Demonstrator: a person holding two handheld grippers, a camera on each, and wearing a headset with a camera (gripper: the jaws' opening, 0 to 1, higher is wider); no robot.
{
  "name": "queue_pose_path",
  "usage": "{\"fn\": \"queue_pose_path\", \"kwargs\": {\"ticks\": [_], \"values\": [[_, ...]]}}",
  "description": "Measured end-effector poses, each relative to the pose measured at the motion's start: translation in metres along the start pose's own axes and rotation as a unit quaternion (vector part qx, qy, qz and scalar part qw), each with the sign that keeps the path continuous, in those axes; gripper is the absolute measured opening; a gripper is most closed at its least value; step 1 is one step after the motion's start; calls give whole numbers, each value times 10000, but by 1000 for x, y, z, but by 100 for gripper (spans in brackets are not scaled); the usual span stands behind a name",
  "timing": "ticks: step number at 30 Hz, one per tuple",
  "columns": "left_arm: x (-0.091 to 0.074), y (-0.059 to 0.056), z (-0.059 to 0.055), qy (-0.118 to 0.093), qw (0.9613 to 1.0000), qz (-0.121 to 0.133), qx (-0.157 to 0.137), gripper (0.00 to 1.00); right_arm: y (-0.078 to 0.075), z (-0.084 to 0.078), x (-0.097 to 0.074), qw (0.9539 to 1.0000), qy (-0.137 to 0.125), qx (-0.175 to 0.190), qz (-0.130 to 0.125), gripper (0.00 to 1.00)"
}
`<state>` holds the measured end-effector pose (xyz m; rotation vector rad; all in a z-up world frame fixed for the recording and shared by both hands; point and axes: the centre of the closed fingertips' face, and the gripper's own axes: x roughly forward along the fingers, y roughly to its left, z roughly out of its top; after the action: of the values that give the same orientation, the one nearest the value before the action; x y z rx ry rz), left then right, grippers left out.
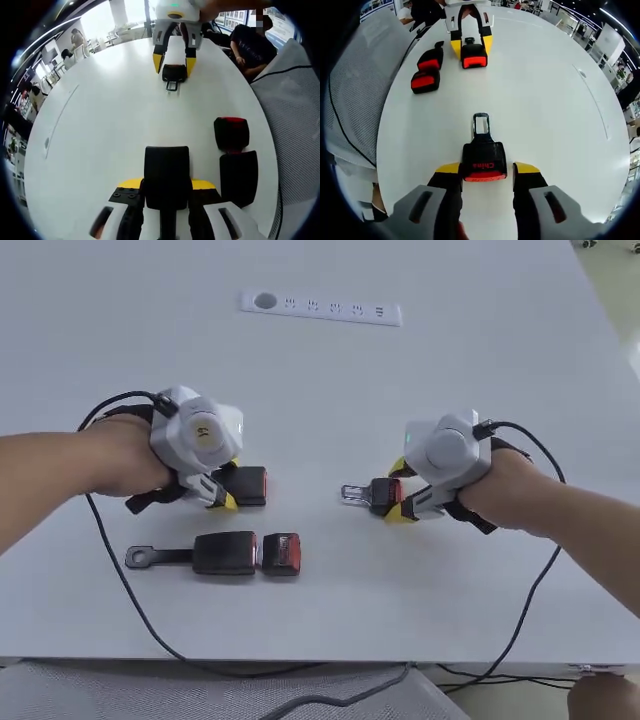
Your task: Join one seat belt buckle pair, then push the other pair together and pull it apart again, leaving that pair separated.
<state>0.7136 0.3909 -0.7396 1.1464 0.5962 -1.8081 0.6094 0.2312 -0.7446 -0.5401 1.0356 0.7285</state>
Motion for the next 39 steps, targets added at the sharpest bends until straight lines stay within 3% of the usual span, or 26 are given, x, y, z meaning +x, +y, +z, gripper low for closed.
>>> {"fn": "queue_pose_path", "kwargs": {"ticks": [8, 12, 15, 22, 24, 25, 29, 32, 38, 39], "values": [[-1, 3, 0, 46, 9998, 183, 42, 37, 1, 9, 2, 9998, -118, -15, -138, 45], [-5, -2, -2, 65, 9997, 227, -22, 41, 2, 16, 2, 9994, -283, 100, -199, 48], [-15, 0, 3, -86, 9987, 394, -309, 41, 3, 22, -3, 9986, -389, 176, -324, 49], [-37, -8, 12, -397, 9963, 603, -457, 44, 15, 41, -16, 9942, -790, 443, -585, 58], [-46, -16, 10, -428, 9957, 645, -514, 47, 26, 45, -21, 9920, -940, 542, -641, 60], [-51, -15, 7, -444, 9932, 812, -708, 48, 31, 45, -23, 9915, -966, 570, -664, 61], [-64, -23, 3, -703, 9871, 978, -1058, 55, 44, 46, -31, 9876, -1121, 764, -796, 64], [-73, -36, -4, -824, 9839, 1026, -1211, 62, 52, 48, -40, 9798, -1348, 1151, -929, 67], [-88, -57, -18, -895, 9801, 1172, -1328, 74, 66, 46, -54, 9719, -1553, 1387, -1100, 75], [-90, -58, -20, -916, 9789, 1208, -1369, 77, 68, 45, -56, 9666, -1670, 1607, -1095, 76]]}}
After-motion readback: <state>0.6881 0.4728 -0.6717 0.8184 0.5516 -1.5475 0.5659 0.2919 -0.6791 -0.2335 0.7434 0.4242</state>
